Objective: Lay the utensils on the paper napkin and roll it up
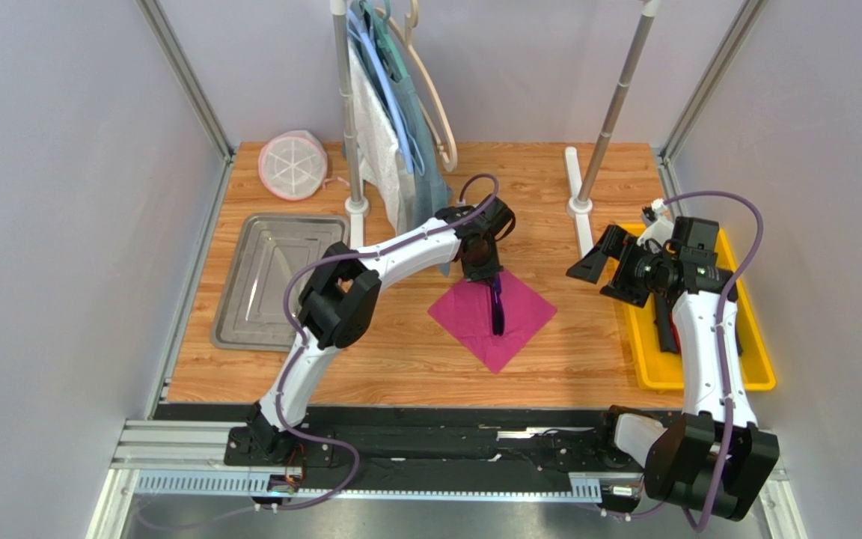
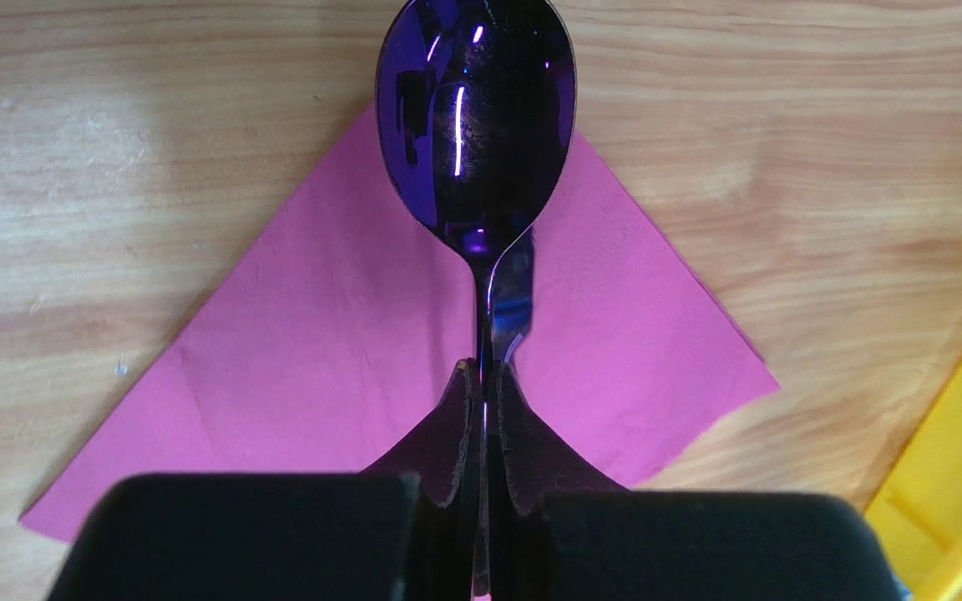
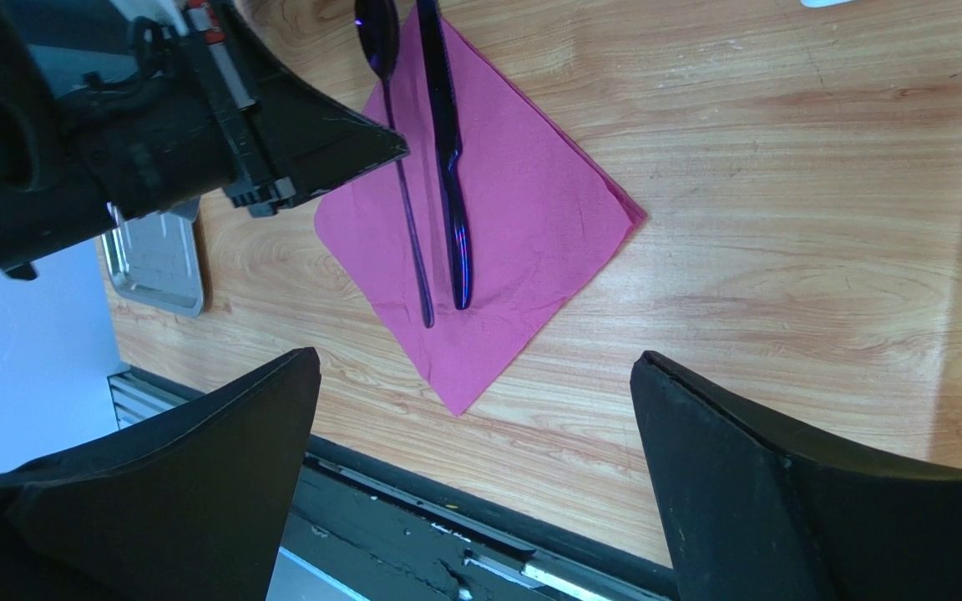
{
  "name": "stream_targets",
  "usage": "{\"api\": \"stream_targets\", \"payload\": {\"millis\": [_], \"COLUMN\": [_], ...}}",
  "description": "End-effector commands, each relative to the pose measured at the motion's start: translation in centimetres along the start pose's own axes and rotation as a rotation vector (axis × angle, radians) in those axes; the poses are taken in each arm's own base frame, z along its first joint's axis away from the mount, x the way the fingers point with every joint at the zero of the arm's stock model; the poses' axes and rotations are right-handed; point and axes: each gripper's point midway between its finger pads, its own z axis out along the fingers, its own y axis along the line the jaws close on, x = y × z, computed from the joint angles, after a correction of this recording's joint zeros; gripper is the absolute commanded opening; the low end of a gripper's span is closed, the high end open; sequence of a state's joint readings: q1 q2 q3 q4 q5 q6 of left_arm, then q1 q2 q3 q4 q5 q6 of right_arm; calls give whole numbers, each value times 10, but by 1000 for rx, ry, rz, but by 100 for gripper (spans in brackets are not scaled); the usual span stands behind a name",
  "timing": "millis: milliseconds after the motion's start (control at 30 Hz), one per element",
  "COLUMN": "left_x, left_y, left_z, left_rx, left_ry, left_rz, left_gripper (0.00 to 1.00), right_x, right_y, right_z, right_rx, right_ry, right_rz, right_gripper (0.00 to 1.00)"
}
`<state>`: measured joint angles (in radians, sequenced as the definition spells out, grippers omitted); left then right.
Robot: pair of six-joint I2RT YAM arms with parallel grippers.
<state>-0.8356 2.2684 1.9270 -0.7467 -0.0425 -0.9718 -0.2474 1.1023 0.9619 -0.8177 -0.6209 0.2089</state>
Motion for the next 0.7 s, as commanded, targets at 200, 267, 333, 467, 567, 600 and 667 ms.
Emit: {"api": "stream_targets", "payload": {"millis": [200,267,333,467,567,600,667], "left_x": [-13,-13,-15,-17,-15,-14,-13], "left_y": [-11,-9,-8,-8,-9,-8,-6], "left_z": [11,14,17,19,19,20,21], "left_rx": [45,44,43,47,55,50,44], "left_ry": [-4,-2,-3,-9,5,8,11], "left_rz": [-37,-55,-67,-70,-66,-65,-63], "left_gripper": [1,1,2,3,5,8,10], "right_x": [-3,-3,-3,-2,-2,-3,-3], "right_y": [5,6,6,5,4,4,4], "right_z": [0,-1,-1,0,0,0,0], "right_rx": [-40,-40,-38,-35,-32,-31,-31], "right_ry": [-28,-32,-34,-31,-32,-33,-31], "right_rz": [-19,-23,-27,-23,-23,-25,-24], "right_gripper": [100,100,100,100,100,100,100]}}
